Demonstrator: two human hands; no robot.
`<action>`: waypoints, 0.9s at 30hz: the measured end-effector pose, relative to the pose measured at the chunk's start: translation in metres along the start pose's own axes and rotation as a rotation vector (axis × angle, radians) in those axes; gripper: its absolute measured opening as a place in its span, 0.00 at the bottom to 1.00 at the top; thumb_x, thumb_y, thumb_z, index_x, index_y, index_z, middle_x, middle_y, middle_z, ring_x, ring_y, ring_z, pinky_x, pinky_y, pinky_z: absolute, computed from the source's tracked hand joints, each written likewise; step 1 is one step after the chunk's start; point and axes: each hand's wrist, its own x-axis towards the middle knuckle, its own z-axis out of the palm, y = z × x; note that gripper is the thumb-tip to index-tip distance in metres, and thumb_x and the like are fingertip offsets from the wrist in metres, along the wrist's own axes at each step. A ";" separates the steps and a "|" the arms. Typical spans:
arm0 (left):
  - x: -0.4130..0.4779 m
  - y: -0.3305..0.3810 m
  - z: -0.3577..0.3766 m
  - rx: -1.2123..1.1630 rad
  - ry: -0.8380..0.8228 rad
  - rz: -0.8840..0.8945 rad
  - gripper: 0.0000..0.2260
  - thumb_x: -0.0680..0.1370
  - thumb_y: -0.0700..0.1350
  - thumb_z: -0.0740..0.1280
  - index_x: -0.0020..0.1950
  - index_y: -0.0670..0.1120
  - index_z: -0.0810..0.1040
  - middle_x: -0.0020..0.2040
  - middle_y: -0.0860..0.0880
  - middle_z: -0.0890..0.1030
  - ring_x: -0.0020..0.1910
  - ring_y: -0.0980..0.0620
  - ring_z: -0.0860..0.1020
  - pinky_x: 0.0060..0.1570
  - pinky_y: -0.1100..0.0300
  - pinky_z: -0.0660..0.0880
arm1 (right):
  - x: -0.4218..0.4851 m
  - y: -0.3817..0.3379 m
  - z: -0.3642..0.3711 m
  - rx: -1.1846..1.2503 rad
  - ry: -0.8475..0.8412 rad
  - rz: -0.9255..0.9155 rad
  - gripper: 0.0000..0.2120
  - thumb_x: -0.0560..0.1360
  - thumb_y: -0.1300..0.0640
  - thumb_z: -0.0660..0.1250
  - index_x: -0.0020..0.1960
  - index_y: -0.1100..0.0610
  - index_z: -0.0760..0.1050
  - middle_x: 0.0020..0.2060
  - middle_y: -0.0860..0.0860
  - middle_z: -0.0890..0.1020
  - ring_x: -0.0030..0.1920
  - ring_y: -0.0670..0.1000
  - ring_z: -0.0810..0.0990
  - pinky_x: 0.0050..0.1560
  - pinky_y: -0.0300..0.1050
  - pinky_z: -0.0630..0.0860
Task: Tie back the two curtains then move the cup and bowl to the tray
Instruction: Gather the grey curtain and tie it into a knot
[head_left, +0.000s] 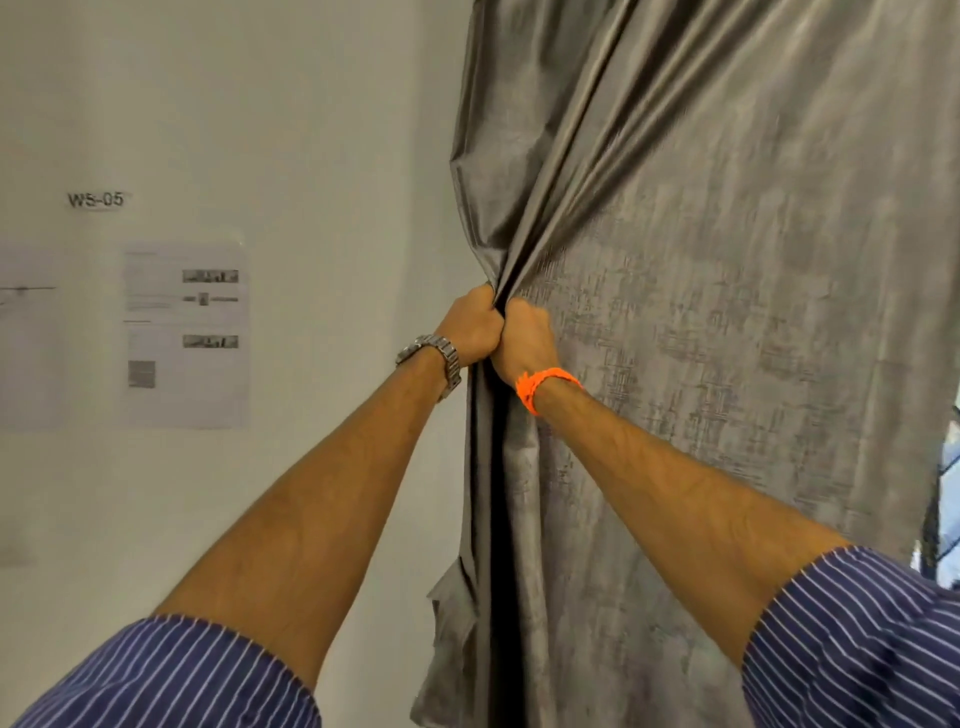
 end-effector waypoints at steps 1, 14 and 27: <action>0.001 -0.006 -0.006 0.024 0.000 -0.007 0.12 0.79 0.39 0.57 0.58 0.38 0.75 0.57 0.38 0.79 0.54 0.40 0.78 0.54 0.50 0.75 | 0.001 -0.005 0.006 -0.007 -0.006 -0.011 0.09 0.75 0.67 0.58 0.53 0.67 0.73 0.52 0.65 0.78 0.51 0.64 0.78 0.42 0.49 0.69; -0.007 -0.058 -0.057 0.149 0.057 -0.019 0.11 0.80 0.36 0.56 0.58 0.34 0.73 0.56 0.35 0.78 0.54 0.39 0.77 0.51 0.52 0.72 | -0.002 -0.055 0.054 -0.036 -0.123 -0.068 0.11 0.76 0.66 0.57 0.57 0.66 0.71 0.56 0.65 0.77 0.56 0.67 0.76 0.51 0.55 0.74; -0.018 -0.038 -0.004 -0.071 -0.008 -0.051 0.17 0.79 0.38 0.56 0.67 0.42 0.72 0.62 0.41 0.79 0.59 0.42 0.77 0.60 0.52 0.73 | -0.009 -0.006 0.041 -0.013 -0.070 0.033 0.12 0.77 0.65 0.57 0.58 0.65 0.72 0.54 0.64 0.78 0.54 0.65 0.78 0.53 0.54 0.76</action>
